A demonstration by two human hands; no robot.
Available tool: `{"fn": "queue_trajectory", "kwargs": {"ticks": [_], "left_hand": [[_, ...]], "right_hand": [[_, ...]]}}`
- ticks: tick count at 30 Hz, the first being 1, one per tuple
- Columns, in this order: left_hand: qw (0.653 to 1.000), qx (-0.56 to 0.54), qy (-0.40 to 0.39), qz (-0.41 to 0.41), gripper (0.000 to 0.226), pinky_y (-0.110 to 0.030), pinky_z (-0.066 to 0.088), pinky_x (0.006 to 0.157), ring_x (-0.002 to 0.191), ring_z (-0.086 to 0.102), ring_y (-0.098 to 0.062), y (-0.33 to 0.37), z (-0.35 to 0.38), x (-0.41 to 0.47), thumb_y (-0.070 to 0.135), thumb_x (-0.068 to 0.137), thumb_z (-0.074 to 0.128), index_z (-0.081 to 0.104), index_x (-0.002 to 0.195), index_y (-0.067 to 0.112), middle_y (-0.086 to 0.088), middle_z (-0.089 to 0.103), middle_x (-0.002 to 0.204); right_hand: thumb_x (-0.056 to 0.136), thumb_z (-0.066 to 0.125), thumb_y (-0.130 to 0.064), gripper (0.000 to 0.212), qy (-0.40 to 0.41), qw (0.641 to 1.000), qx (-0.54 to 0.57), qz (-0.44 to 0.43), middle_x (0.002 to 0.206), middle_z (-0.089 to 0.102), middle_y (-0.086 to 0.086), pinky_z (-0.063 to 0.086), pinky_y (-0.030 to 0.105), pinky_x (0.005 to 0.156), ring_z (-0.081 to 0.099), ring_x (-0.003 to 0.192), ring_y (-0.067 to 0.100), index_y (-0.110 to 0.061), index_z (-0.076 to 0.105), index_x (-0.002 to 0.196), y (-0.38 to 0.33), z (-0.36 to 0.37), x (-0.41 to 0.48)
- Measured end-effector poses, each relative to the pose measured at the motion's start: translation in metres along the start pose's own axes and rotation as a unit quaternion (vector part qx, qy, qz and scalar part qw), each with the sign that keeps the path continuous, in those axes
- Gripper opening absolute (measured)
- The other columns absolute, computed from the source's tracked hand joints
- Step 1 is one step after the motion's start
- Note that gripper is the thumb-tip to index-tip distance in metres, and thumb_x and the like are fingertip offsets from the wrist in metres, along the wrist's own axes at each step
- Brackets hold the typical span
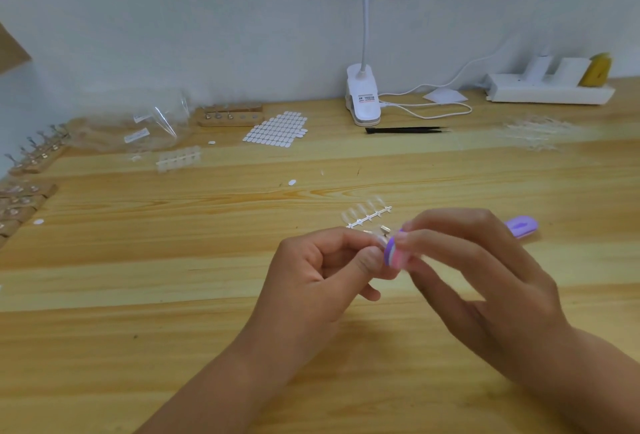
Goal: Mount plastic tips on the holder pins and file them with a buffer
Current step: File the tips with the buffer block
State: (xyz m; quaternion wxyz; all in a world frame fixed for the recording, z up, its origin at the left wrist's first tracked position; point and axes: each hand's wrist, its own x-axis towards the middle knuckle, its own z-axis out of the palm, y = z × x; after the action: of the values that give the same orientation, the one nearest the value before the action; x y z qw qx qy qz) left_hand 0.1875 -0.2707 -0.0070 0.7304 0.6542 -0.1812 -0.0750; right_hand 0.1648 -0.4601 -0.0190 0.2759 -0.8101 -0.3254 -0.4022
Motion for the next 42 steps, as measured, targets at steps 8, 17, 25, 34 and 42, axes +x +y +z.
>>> {"fn": "queue_trajectory", "kwargs": {"ticks": [8,17,25,34,42], "left_hand": [[1.000,-0.006,-0.001,-0.001,0.015,-0.025,0.055,0.060,0.073,0.073,-0.020,0.000,0.001,0.000,0.015,0.085,0.065,0.076,0.089,0.005,-0.011,0.076,0.078],[1.000,0.004,-0.006,0.001,0.015,-0.025,0.054,0.058,0.077,0.073,-0.022,0.000,0.004,-0.002,0.026,0.082,0.073,0.077,0.085,0.012,-0.008,0.076,0.079],[1.000,0.017,0.004,-0.006,0.015,-0.026,0.055,0.059,0.081,0.074,-0.020,-0.002,0.002,-0.002,0.017,0.087,0.064,0.077,0.090,0.010,-0.007,0.077,0.082],[1.000,0.010,-0.004,0.015,0.015,-0.027,0.056,0.058,0.079,0.074,-0.020,0.002,0.004,-0.003,0.015,0.087,0.064,0.075,0.091,0.006,-0.009,0.077,0.080],[1.000,0.015,-0.007,0.015,0.014,-0.026,0.055,0.058,0.080,0.075,-0.020,0.002,0.004,-0.005,0.017,0.087,0.064,0.075,0.089,0.009,-0.007,0.077,0.080]], "right_hand": [[0.096,0.063,-0.001,0.022,-0.004,1.000,0.005,0.002,0.107,0.064,0.009,0.051,0.030,0.089,0.063,0.102,0.020,-0.010,0.061,0.117,0.000,0.001,0.000],[0.094,0.066,-0.001,0.025,0.009,1.000,0.022,-0.004,0.110,0.062,0.002,0.050,0.028,0.091,0.062,0.104,0.018,-0.011,0.061,0.116,-0.003,0.000,0.002],[0.096,0.064,-0.007,0.025,0.015,0.999,0.024,0.018,0.111,0.060,-0.003,0.045,0.019,0.096,0.061,0.109,0.009,-0.014,0.059,0.120,0.002,-0.005,0.001],[0.096,0.065,-0.004,0.024,0.003,1.000,0.015,0.005,0.114,0.059,0.001,0.048,0.025,0.092,0.061,0.106,0.015,-0.013,0.061,0.118,0.002,-0.001,0.000],[0.096,0.066,-0.004,0.023,0.002,1.000,0.017,0.015,0.114,0.059,0.000,0.048,0.025,0.092,0.062,0.105,0.014,-0.014,0.062,0.116,0.002,-0.001,0.000]]}}
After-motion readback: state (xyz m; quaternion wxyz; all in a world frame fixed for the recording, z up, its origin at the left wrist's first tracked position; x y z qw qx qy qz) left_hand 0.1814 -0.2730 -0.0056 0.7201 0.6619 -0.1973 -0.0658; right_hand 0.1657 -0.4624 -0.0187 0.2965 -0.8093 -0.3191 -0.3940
